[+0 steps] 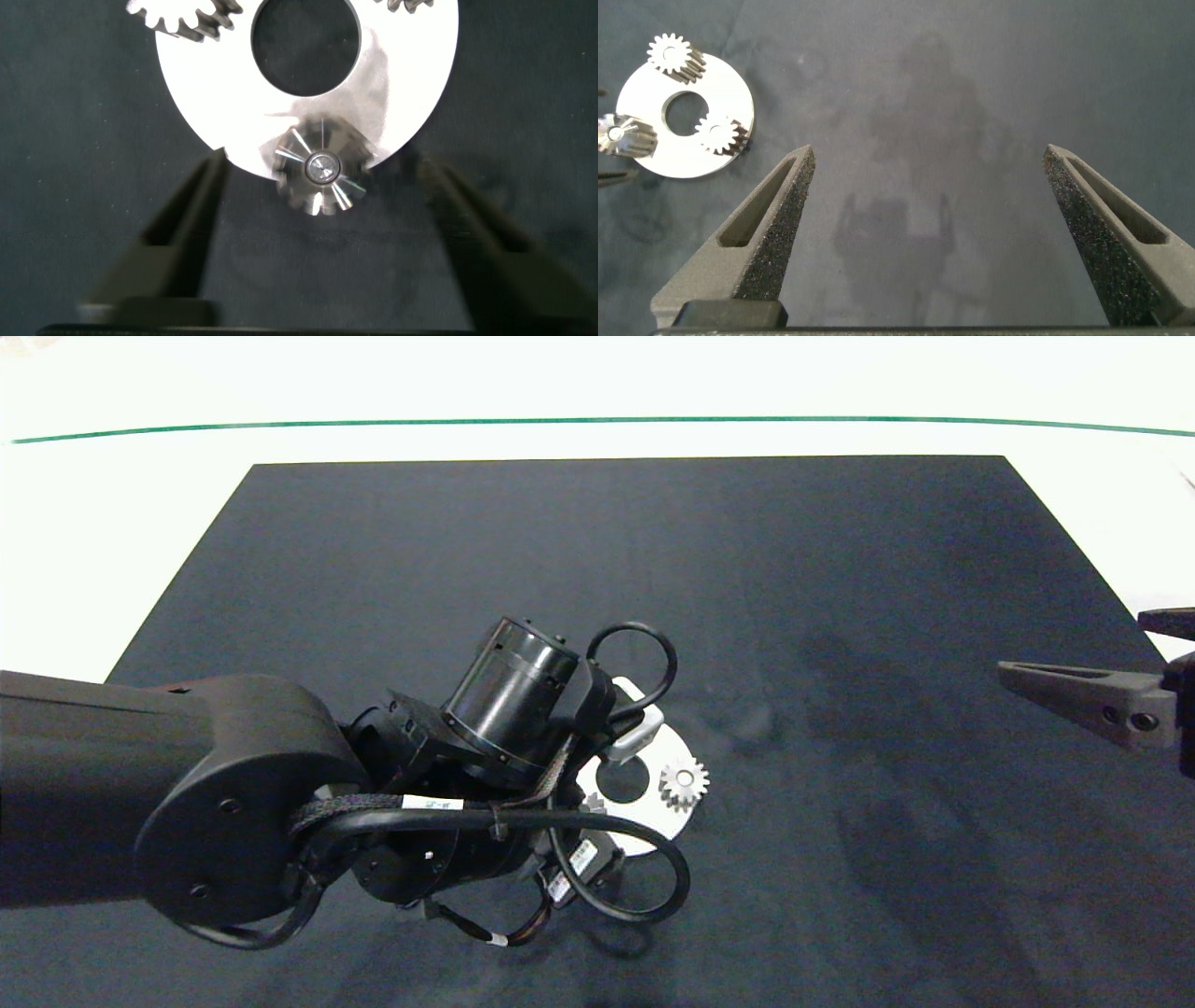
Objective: Install three planetary gears onto the carrier pins
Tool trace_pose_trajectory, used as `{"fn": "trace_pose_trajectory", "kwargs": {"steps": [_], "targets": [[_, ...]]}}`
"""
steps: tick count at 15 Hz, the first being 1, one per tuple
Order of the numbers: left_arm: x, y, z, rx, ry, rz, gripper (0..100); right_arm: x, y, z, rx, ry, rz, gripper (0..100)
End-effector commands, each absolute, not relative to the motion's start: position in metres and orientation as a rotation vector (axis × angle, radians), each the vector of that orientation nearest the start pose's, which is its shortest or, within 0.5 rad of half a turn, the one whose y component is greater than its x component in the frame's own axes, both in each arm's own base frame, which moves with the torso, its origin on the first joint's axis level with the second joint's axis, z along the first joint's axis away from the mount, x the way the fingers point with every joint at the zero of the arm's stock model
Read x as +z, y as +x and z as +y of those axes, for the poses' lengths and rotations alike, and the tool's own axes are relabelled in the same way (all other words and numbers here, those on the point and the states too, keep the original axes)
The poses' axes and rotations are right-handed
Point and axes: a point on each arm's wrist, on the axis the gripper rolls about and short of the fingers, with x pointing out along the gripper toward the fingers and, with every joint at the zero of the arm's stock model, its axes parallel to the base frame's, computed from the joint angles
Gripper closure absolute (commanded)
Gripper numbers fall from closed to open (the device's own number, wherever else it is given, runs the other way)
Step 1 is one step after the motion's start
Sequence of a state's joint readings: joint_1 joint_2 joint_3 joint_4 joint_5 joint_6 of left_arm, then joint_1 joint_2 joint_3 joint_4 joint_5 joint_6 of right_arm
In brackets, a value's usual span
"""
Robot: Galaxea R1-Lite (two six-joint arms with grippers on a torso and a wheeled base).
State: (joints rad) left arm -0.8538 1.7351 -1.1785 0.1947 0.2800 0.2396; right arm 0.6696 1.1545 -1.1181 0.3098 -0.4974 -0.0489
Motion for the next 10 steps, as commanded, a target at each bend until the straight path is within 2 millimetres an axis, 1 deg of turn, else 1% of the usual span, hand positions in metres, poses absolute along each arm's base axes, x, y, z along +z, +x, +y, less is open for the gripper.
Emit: {"fn": "trace_pose_trajectory", "kwargs": {"steps": [1,2,5,7,8,10], "targets": [[0.227,0.207,-0.204,-0.563,0.561,0.517,0,0.309,0.126,0.085,0.169,-0.248,0.29,0],[0.236,0.209,-0.189,-0.522,0.534,0.504,0,0.309,0.126,0.085,0.165,-0.249,0.289,0],[0.259,0.203,-0.143,-0.402,0.449,0.456,0,0.311,0.125,0.082,0.143,-0.244,0.282,0],[0.274,0.191,-0.115,-0.315,0.349,0.443,0,0.311,0.122,0.076,0.122,-0.234,0.275,0],[0.283,0.184,-0.099,-0.263,0.297,0.425,0,0.309,0.119,0.071,0.1,-0.231,0.277,0],[0.293,0.176,-0.075,-0.17,0.236,0.397,0,0.298,0.112,0.055,0.018,-0.237,0.297,0]]}}
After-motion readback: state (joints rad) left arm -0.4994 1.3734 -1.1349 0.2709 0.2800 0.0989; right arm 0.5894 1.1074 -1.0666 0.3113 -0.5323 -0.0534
